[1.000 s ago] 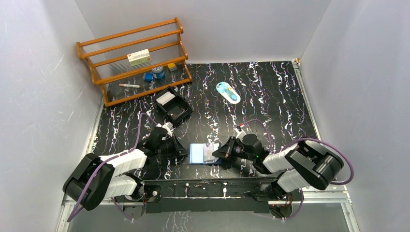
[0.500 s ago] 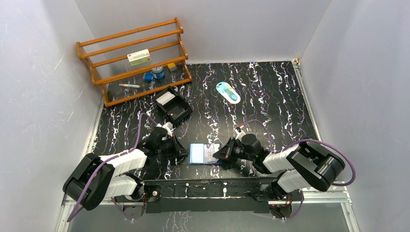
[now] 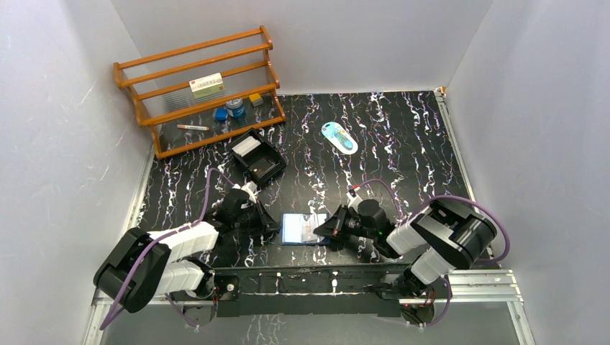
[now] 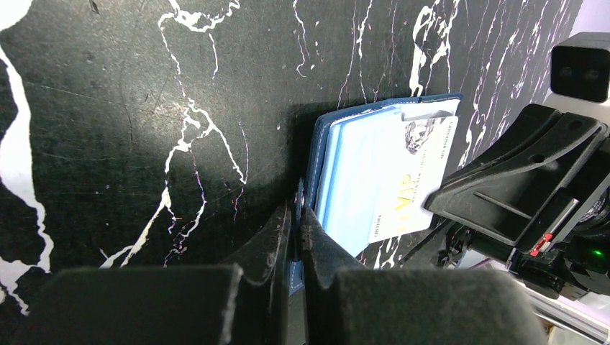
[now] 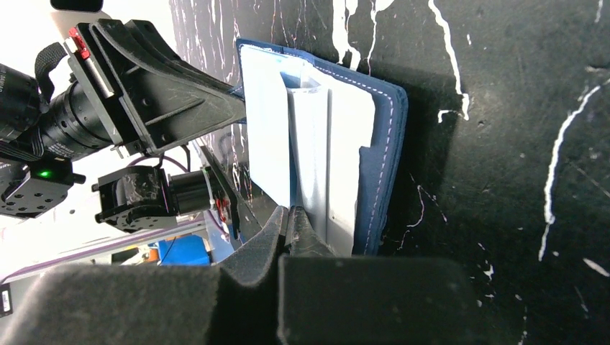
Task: Put the credit cards into the card holder
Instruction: Insert the credit card into the card holder.
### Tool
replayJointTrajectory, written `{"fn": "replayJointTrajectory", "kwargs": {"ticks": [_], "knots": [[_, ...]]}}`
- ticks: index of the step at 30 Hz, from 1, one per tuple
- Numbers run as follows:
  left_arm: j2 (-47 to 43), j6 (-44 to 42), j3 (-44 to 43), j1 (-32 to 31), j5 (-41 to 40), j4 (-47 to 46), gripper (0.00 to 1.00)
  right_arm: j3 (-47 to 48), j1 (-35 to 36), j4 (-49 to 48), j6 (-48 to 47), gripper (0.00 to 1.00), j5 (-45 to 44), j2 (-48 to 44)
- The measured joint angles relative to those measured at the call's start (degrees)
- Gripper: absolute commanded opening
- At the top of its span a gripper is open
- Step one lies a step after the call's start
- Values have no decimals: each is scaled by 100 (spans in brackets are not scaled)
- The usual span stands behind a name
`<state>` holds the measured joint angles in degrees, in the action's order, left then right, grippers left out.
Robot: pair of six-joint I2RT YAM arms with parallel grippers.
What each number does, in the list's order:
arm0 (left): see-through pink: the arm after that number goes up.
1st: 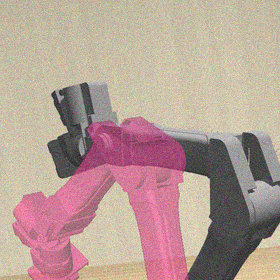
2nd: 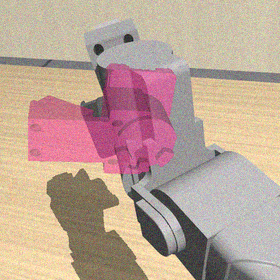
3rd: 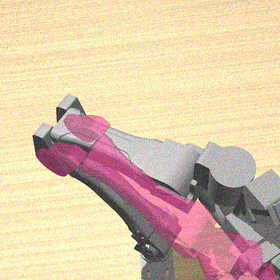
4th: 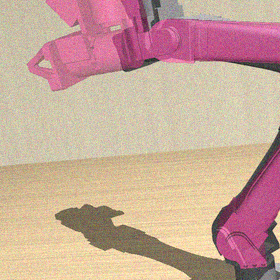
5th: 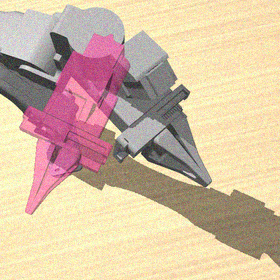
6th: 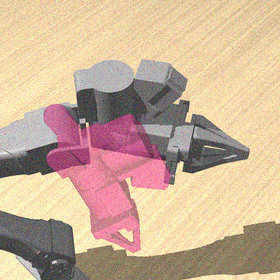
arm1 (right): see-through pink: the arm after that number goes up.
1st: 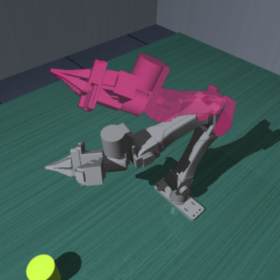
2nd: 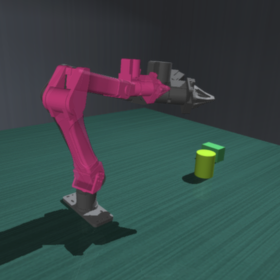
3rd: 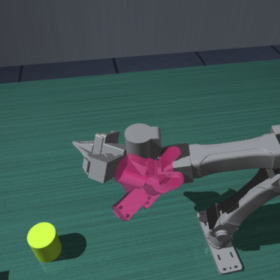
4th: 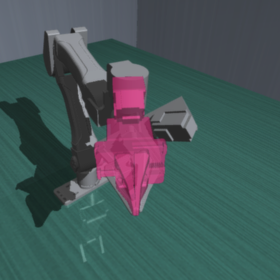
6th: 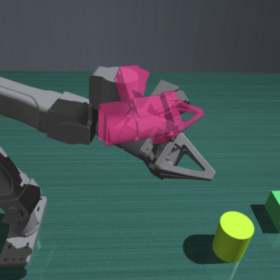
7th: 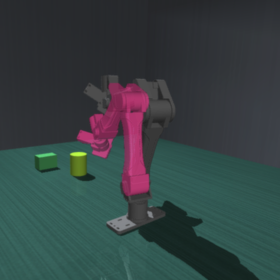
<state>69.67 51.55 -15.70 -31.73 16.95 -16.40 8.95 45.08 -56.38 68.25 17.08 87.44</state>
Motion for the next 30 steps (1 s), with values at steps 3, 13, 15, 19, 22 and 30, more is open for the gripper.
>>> {"fn": "replayJointTrajectory", "kwargs": {"ticks": [3, 13, 15, 19, 22, 30], "knots": [[2, 0, 0, 0, 2, -4, 0, 0, 0, -105, 55, 0, 2, 81], [20, 55, 39, 0, 44, -92, 0, 94, 44, -142, 57, 0, -61, 192], [22, 103, 92, 0, 68, -190, 0, 125, 68, -103, 52, 0, -90, 195], [26, 162, 138, 2, 111, -295, 0, 221, 125, 66, 35, 8, -155, 195], [26, 173, 138, 0, 125, -295, 0, 437, 243, 387, -57, 17, -212, 195], [-11, 205, 146, -2, 125, -256, 0, 1451, 520, 2754, -811, 41, -817, -466]]}}
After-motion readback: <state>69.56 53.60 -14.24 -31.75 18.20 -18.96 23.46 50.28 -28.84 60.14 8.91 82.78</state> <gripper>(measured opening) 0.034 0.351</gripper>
